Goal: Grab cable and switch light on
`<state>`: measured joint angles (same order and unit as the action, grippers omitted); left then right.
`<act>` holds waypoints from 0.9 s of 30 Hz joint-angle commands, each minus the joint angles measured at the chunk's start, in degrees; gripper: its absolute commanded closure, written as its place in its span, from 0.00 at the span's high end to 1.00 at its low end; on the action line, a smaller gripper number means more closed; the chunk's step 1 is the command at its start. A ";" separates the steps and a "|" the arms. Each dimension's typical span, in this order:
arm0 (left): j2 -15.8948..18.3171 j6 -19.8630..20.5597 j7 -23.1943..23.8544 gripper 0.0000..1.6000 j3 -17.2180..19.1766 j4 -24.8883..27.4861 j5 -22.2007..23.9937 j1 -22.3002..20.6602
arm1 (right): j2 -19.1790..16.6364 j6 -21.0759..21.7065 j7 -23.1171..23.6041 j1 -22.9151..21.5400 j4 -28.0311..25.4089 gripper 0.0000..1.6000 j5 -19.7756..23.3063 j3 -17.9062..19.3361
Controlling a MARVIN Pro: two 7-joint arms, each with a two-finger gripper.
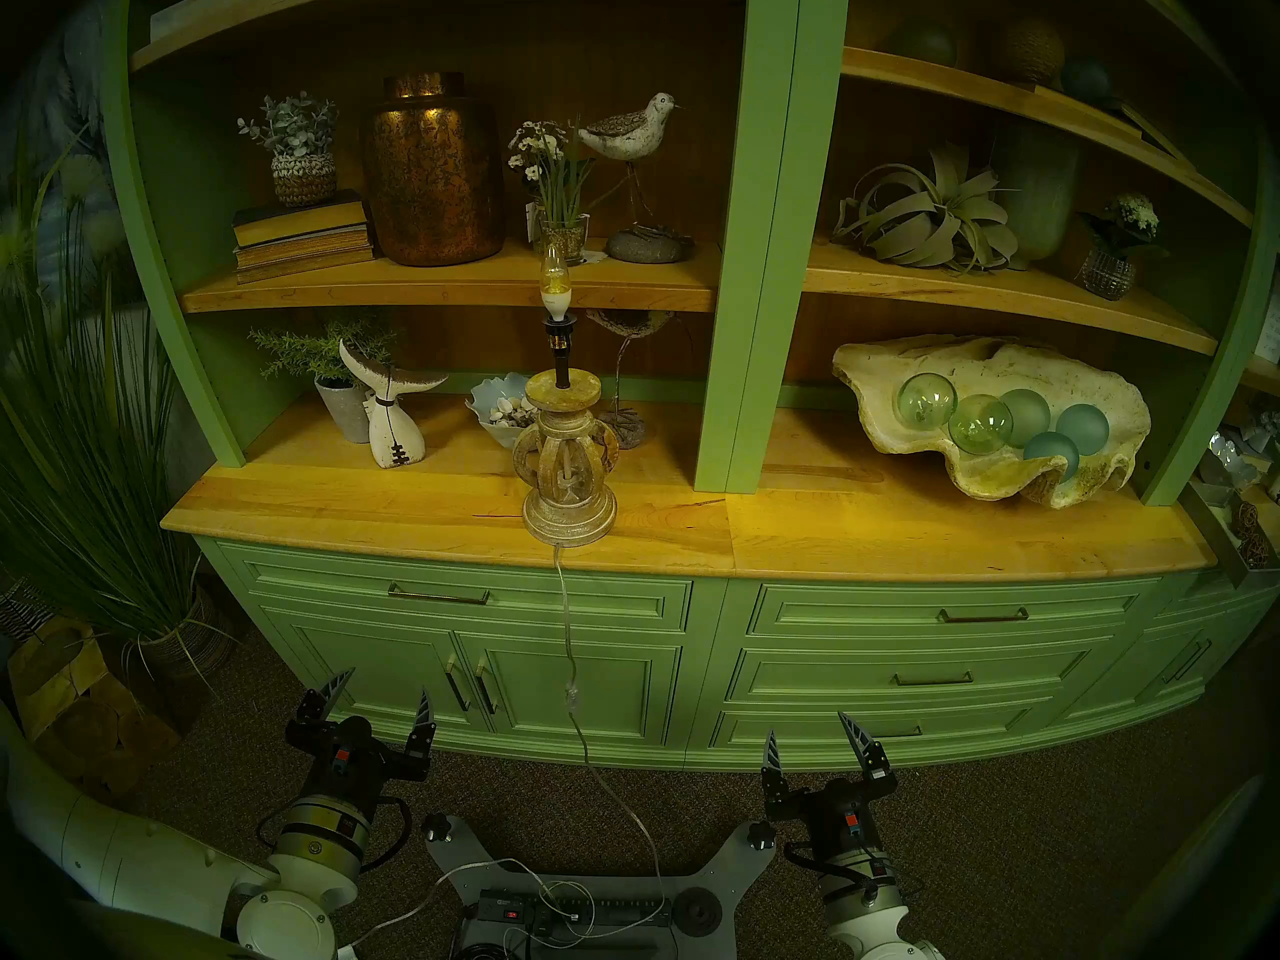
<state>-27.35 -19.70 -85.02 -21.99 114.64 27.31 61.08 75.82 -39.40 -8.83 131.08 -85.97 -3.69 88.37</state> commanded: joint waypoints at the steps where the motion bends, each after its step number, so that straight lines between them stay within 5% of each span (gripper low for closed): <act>1: -0.01 0.00 0.02 1.00 0.29 0.25 -0.26 -0.35 | 0.00 -0.23 -0.01 -0.04 -1.37 1.00 -0.01 0.00; 27: -0.01 0.00 0.02 1.00 0.29 0.25 -0.25 -0.36 | 0.00 -0.23 -0.01 -0.04 -1.37 1.00 -0.01 0.00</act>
<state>-27.35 -19.70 -85.02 -22.02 114.62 27.36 61.10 75.82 -39.37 -8.84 131.08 -85.92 -3.69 88.37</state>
